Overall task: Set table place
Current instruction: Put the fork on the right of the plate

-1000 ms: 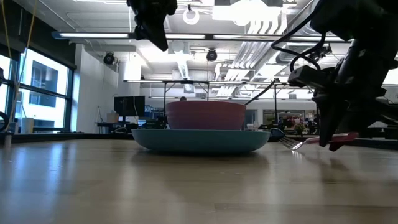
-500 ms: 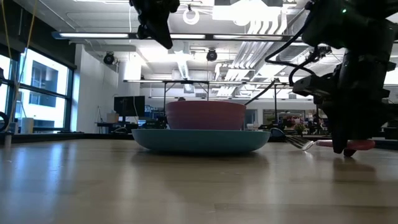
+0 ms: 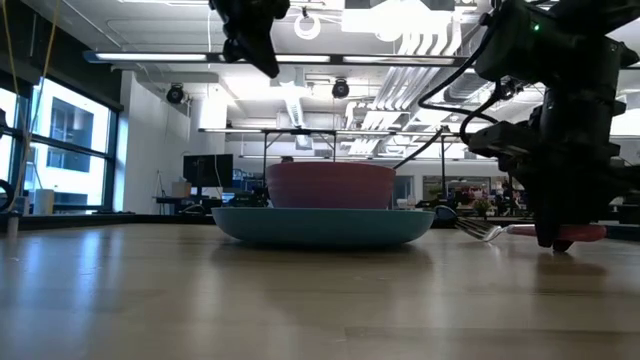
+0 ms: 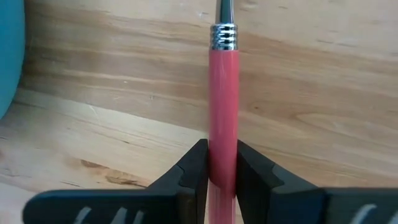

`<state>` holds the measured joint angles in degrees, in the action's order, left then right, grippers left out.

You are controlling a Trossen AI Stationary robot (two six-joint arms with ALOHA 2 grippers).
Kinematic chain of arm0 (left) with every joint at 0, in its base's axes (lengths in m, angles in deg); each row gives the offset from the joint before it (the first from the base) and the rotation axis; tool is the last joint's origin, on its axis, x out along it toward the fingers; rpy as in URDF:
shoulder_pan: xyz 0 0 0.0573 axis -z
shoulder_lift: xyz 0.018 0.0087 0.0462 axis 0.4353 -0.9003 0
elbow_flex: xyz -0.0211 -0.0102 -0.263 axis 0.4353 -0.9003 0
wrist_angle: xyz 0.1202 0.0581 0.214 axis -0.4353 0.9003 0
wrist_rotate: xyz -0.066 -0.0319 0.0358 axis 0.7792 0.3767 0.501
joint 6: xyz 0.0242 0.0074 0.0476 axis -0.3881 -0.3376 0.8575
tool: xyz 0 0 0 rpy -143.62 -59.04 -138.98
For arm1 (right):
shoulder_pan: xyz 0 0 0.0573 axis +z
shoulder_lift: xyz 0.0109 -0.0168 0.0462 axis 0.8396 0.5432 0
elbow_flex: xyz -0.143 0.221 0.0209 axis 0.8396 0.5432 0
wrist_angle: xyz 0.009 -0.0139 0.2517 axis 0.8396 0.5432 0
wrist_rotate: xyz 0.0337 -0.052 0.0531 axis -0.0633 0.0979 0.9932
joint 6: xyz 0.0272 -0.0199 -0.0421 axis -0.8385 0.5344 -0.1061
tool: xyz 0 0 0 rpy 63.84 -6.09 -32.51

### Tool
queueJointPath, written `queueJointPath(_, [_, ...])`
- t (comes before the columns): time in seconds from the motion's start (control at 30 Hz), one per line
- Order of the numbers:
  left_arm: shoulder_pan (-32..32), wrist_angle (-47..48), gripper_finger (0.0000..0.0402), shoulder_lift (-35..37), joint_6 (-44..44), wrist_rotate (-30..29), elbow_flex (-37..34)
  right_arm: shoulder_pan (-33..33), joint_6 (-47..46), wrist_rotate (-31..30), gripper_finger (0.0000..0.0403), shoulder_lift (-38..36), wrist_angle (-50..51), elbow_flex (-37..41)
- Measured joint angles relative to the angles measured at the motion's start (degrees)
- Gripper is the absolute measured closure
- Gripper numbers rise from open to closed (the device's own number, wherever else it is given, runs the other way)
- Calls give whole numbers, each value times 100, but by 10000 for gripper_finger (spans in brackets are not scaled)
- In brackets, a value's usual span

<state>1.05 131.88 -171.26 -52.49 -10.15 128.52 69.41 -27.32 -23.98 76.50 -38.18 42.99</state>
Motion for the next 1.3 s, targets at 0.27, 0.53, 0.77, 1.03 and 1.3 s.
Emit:
queueJointPath(0.27, [2,-158,350,0,114,-7,0,-166,529,109,341,16,1220,-485])
queueJointPath(0.53, [0,-206,350,0,120,0,0,-299,701,-173,341,36,1178,-554])
queueJointPath(0.77, [0,-194,350,0,118,2,0,-299,1044,-7,341,468,534,-554])
queueJointPath(1.03, [2,-167,350,0,118,33,0,-304,1195,140,331,722,426,-582])
queueJointPath(1.3, [2,-145,350,0,116,42,0,-371,1284,157,270,711,388,-580])
